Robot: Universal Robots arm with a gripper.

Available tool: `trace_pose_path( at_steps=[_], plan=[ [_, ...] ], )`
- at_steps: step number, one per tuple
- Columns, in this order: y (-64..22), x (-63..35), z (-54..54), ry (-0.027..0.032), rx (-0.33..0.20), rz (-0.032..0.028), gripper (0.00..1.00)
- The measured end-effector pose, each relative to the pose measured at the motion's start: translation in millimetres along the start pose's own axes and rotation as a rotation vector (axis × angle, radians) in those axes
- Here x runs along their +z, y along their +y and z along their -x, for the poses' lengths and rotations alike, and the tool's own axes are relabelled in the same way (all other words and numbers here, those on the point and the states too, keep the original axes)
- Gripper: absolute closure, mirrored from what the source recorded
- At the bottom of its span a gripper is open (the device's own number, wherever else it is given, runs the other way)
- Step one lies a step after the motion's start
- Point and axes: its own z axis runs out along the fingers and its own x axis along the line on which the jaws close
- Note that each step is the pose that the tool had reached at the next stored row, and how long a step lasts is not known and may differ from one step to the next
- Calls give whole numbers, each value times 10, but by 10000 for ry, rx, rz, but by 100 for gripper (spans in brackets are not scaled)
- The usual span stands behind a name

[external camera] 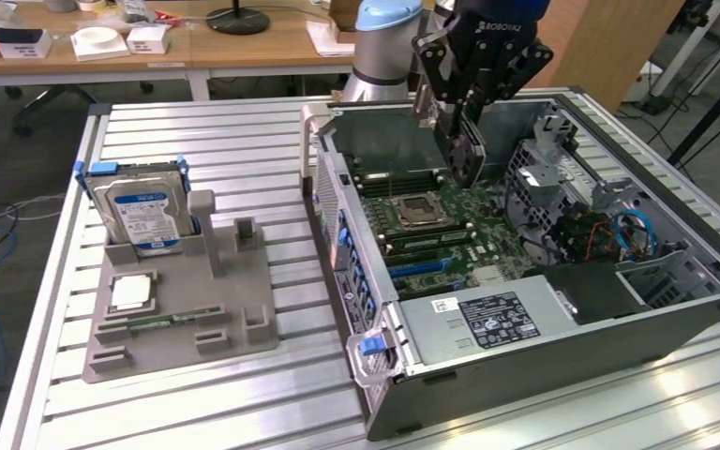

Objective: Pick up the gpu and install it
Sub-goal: 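Pick up the gpu and move the gpu toward the slot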

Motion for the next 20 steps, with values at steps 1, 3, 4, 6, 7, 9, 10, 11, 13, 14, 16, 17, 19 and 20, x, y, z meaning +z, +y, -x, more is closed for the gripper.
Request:
trace_pose_path(
  at_steps=[1,3,4,6,7,9,10,11,13,14,16,17,19,20],
  plan=[
    [0,0,5,0,0,0,74],
    [1,1,15,0,0,0,74],
    [2,1,28,0,0,0,74],
    [3,2,39,1,0,0,74],
    [3,2,44,1,0,0,74],
    [4,2,55,0,0,0,74],
    [4,3,60,1,0,0,74],
    [5,3,65,0,-1,1,74],
    [6,3,75,1,0,0,74],
    [6,4,79,0,0,0,74],
    [7,4,89,1,-1,0,74],
    [7,4,94,0,0,0,74],
    [8,5,104,0,0,0,74],
    [8,5,109,1,0,0,74]
  ],
)
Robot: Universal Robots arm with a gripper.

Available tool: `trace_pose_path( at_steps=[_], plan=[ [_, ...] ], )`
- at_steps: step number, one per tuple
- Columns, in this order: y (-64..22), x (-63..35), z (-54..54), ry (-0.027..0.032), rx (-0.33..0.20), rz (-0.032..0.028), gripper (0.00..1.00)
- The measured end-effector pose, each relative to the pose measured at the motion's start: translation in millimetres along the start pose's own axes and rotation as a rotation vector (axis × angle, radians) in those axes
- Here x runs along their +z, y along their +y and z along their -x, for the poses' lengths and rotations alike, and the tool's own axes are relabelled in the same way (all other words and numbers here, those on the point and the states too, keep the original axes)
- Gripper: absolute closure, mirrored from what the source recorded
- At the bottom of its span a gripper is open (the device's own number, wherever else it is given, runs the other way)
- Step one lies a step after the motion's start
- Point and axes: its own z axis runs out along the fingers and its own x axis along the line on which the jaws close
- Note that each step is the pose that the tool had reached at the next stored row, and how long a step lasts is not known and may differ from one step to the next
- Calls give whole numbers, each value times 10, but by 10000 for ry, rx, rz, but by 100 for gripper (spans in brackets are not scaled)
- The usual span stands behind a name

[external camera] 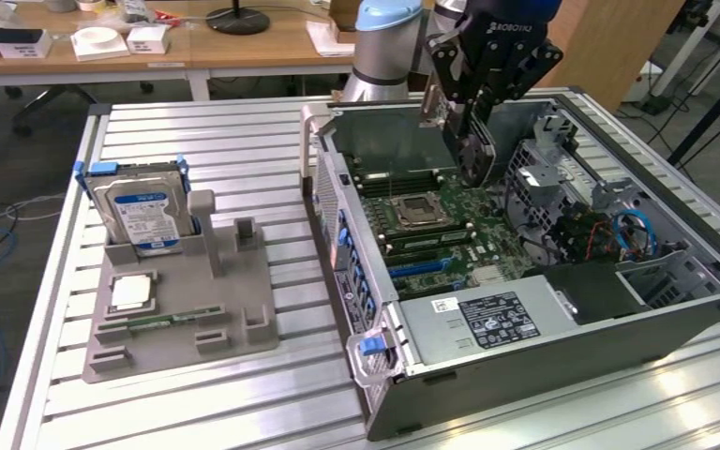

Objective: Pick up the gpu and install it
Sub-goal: 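Pick up the gpu and move the gpu toward the slot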

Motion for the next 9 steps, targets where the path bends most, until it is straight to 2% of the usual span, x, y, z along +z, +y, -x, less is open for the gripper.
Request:
trace_pose_path(
  at_steps=[9],
  plan=[
    [3,2,43,0,0,0,74]
  ],
)
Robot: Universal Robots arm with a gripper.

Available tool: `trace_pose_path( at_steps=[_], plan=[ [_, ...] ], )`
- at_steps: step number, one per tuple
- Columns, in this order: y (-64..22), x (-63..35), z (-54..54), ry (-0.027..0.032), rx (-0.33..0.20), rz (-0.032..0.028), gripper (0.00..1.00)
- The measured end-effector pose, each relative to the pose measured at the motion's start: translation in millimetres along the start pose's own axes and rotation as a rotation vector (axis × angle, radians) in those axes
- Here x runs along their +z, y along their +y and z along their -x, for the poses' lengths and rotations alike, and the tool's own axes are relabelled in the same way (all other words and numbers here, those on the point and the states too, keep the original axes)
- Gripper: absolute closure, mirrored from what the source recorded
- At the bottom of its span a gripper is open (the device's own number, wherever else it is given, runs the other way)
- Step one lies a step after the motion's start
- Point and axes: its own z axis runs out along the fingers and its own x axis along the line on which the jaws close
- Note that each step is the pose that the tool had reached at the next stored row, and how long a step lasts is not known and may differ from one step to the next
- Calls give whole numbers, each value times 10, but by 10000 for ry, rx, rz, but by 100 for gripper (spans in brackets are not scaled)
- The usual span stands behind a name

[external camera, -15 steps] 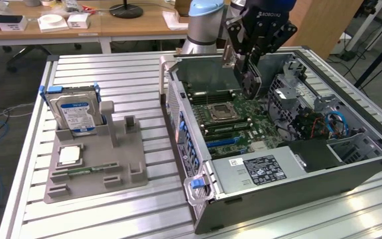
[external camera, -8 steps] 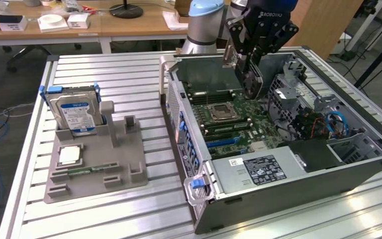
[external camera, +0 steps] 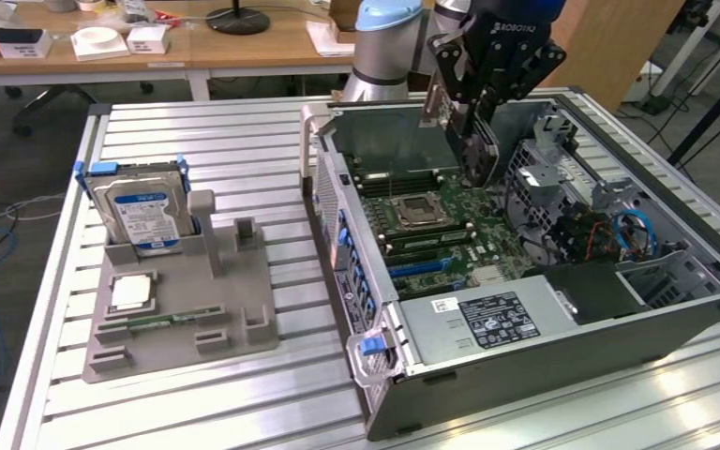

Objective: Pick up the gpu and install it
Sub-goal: 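Pick up the gpu and move the gpu toward the slot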

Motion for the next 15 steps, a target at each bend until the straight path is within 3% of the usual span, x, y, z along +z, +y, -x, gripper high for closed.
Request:
trace_pose_path(
  at_steps=[9,10,15],
  plan=[
    [3,2,44,0,0,-1,74],
    [11,6,148,0,0,-1,74],
    [12,6,166,0,0,0,74]
  ],
)
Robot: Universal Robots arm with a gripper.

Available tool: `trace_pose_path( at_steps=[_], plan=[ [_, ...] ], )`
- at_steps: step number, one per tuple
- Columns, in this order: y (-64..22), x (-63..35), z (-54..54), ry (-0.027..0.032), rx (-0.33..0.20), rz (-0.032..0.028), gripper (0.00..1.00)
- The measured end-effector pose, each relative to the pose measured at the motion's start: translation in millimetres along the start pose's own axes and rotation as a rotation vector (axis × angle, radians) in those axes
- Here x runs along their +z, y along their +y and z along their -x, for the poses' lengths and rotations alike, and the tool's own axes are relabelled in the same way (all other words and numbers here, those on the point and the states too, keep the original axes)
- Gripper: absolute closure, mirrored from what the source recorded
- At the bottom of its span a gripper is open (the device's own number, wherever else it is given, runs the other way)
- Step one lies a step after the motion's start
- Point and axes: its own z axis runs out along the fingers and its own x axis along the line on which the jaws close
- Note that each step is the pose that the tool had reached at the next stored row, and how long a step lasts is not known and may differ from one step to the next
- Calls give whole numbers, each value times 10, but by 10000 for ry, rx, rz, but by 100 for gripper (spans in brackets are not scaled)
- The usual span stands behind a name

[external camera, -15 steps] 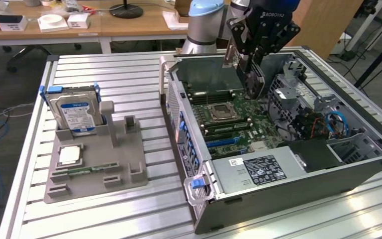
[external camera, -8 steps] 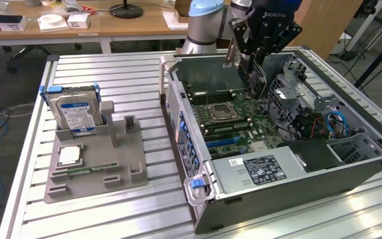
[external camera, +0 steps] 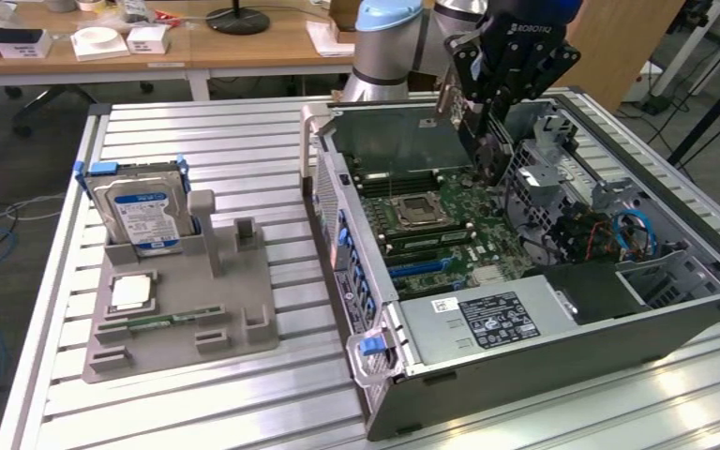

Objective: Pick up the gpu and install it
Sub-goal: 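Pick up the gpu and move the gpu toward the slot, then insert the gpu into the slot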

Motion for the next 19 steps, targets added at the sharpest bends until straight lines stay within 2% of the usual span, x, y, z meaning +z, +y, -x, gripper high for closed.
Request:
trace_pose_path(
  at_steps=[19],
  plan=[
    [6,1,73,0,0,0,74]
  ],
)
